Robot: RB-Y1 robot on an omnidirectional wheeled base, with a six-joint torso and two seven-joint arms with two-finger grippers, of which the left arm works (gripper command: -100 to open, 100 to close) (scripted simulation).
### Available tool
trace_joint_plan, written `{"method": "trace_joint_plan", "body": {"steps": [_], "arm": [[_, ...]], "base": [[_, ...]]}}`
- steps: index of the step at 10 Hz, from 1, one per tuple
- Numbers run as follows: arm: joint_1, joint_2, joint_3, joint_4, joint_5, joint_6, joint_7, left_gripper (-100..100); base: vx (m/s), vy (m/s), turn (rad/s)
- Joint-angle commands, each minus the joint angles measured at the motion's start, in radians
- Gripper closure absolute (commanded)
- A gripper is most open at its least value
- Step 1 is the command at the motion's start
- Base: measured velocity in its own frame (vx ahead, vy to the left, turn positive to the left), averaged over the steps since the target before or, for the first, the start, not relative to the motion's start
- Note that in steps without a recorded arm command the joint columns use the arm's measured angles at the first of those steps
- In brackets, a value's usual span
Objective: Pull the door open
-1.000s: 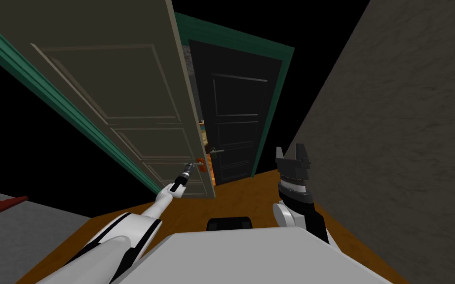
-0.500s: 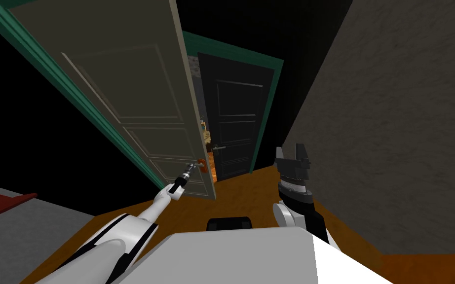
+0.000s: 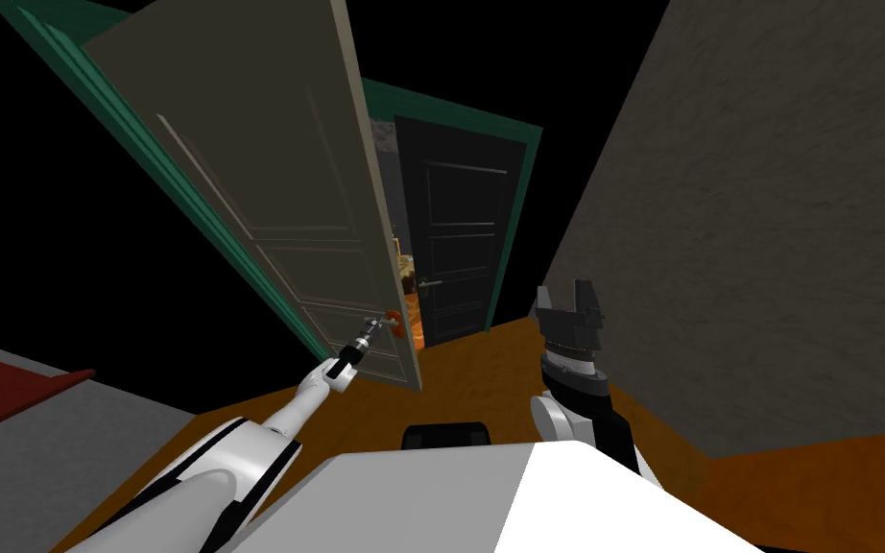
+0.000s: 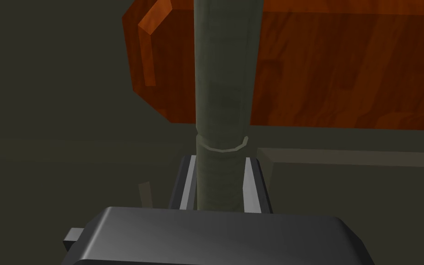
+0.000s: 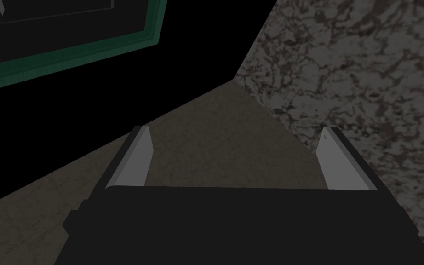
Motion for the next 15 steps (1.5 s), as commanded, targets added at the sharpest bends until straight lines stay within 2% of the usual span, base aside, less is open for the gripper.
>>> {"method": "trace_joint_plan", "body": {"steps": [1, 2, 5, 7, 8, 9, 10, 11, 12, 15], "arm": [[0.012, 0.011, -0.03, -0.015, -0.011, -0.029, 0.026, 100], [0.018, 0.023, -0.052, -0.027, -0.019, -0.049, 0.045, 100], [0.028, 0.042, -0.085, -0.044, -0.031, -0.08, 0.074, 100], [0.038, 0.061, -0.119, -0.062, -0.043, -0.112, 0.104, 100], [0.041, 0.066, -0.129, -0.067, -0.046, -0.121, 0.112, 100], [0.042, 0.067, -0.116, -0.071, -0.041, -0.106, 0.103, 100], [0.053, 0.082, -0.128, -0.063, -0.04, -0.139, 0.115, 100], [0.057, 0.089, -0.132, -0.06, -0.039, -0.153, 0.119, 100], [0.066, 0.106, -0.142, -0.053, -0.036, -0.185, 0.129, 100], [0.082, 0.133, -0.158, -0.042, -0.032, -0.237, 0.146, 100]], "base": [[-0.242, 0.129, -0.029], [-0.193, 0.151, -0.029], [-0.114, 0.1, -0.002], [-0.12, 0.108, -0.012], [-0.132, 0.13, -0.021], [-0.054, 0.056, -0.013], [-0.09, 0.058, -0.085], [-0.135, 0.1, -0.16], [-0.145, 0.125, -0.169], [-0.124, 0.089, -0.099]]}}
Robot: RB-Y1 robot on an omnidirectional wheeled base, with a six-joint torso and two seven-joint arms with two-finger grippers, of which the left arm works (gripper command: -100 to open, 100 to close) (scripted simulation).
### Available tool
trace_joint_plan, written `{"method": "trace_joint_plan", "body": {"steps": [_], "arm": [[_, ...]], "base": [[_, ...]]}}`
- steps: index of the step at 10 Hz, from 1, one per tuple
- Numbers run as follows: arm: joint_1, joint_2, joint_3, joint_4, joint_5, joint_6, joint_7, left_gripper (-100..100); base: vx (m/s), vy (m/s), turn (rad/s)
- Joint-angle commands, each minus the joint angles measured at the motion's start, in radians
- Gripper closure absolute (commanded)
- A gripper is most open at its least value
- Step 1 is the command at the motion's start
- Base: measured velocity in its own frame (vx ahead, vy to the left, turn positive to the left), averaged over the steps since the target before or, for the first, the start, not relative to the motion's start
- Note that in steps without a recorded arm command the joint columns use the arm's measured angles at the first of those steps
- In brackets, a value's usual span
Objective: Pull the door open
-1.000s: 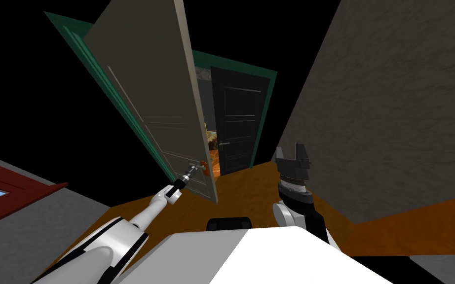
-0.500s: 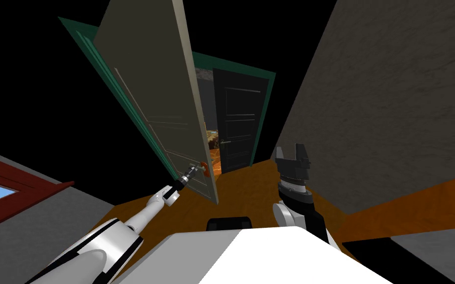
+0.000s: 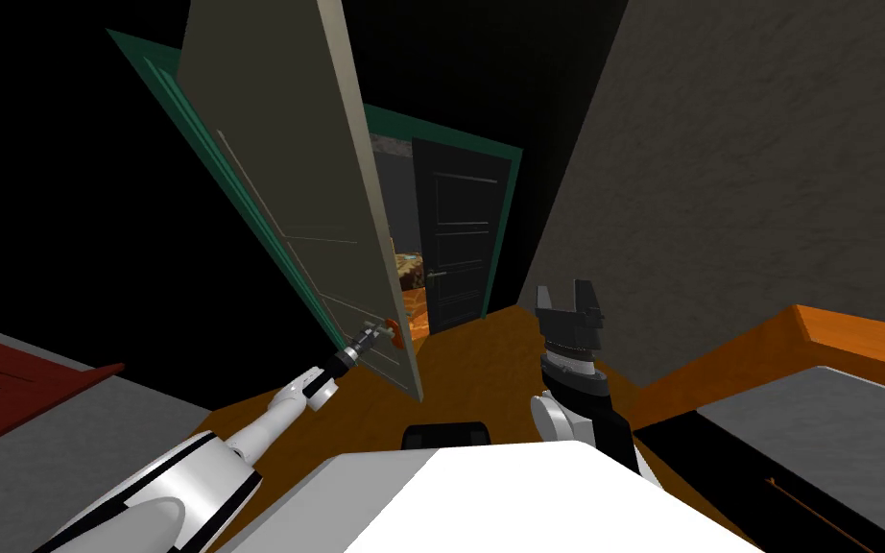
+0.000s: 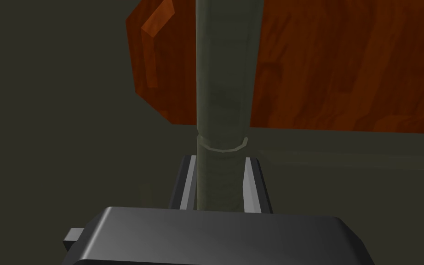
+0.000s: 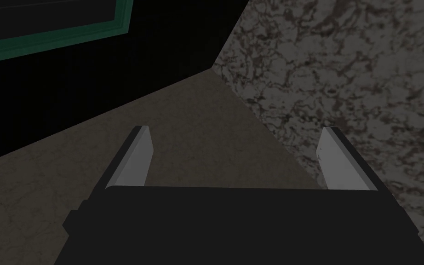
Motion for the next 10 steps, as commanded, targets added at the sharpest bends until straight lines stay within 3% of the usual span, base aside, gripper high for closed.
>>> {"method": "trace_joint_plan", "body": {"steps": [1, 4, 5, 6, 7, 10], "arm": [[0.014, 0.013, -0.012, -0.001, 0.001, -0.031, 0.01, 100], [0.031, 0.042, -0.03, 0.01, 0.005, -0.087, 0.027, 100], [0.033, 0.047, -0.032, 0.012, 0.006, -0.096, 0.03, 100], [0.023, 0.042, -0.026, 0.021, 0.007, -0.086, 0.025, 100], [0.024, 0.046, -0.033, 0.035, 0.004, -0.109, 0.031, 100], [0.022, 0.053, -0.042, 0.057, 0.002, -0.143, 0.039, 100]], "base": [[-0.086, 0.093, -0.083], [-0.112, 0.088, -0.105], [-0.124, 0.106, -0.08], [-0.051, 0.052, -0.015], [-0.107, 0.082, -0.173], [-0.186, 0.171, -0.161]]}}
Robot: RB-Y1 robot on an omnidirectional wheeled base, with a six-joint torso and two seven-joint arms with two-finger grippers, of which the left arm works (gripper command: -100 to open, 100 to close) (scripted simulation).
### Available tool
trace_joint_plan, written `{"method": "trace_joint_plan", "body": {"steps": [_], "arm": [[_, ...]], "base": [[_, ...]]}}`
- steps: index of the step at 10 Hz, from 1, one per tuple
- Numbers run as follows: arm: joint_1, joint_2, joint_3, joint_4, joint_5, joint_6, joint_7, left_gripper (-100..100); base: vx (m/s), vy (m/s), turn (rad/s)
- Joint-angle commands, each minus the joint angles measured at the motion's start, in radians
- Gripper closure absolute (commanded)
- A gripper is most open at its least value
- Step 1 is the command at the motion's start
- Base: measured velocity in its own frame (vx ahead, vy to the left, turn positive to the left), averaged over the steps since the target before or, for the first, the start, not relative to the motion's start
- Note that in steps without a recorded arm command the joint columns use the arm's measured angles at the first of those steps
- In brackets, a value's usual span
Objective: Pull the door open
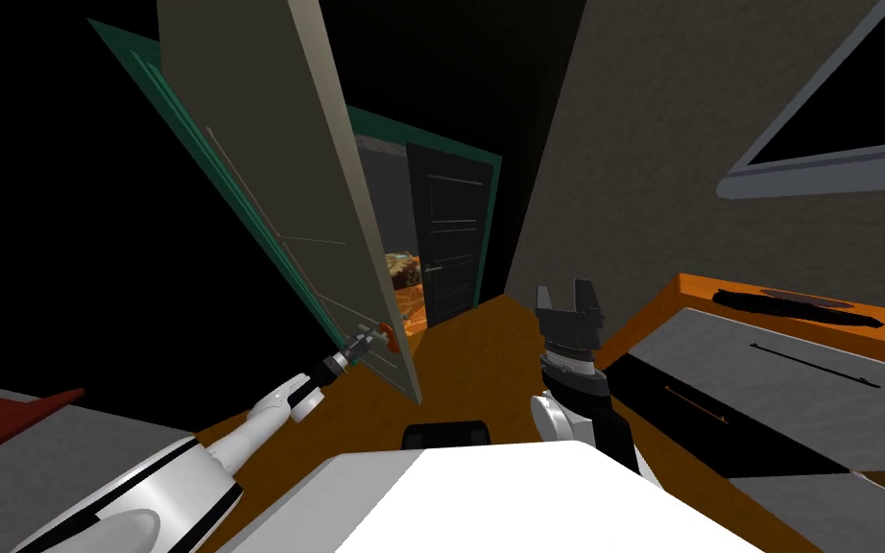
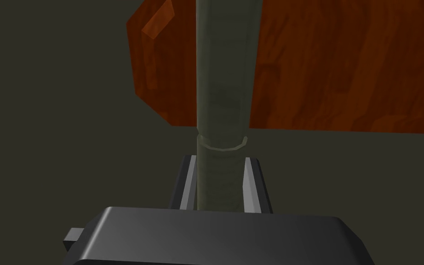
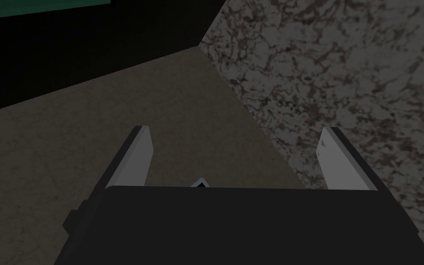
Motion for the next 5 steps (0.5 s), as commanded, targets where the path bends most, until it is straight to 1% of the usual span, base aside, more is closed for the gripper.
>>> {"method": "trace_joint_plan", "body": {"steps": [1, 3, 5], "arm": [[-0.002, 0.0, -0.01, 0.027, -0.005, -0.032, 0.006, 100], [-0.004, 0.006, -0.018, 0.045, -0.007, -0.061, 0.013, 100], [-0.005, 0.01, -0.023, 0.059, -0.009, -0.083, 0.018, 100]], "base": [[-0.214, 0.18, -0.194], [-0.186, 0.161, -0.196], [-0.186, 0.166, -0.13]]}}
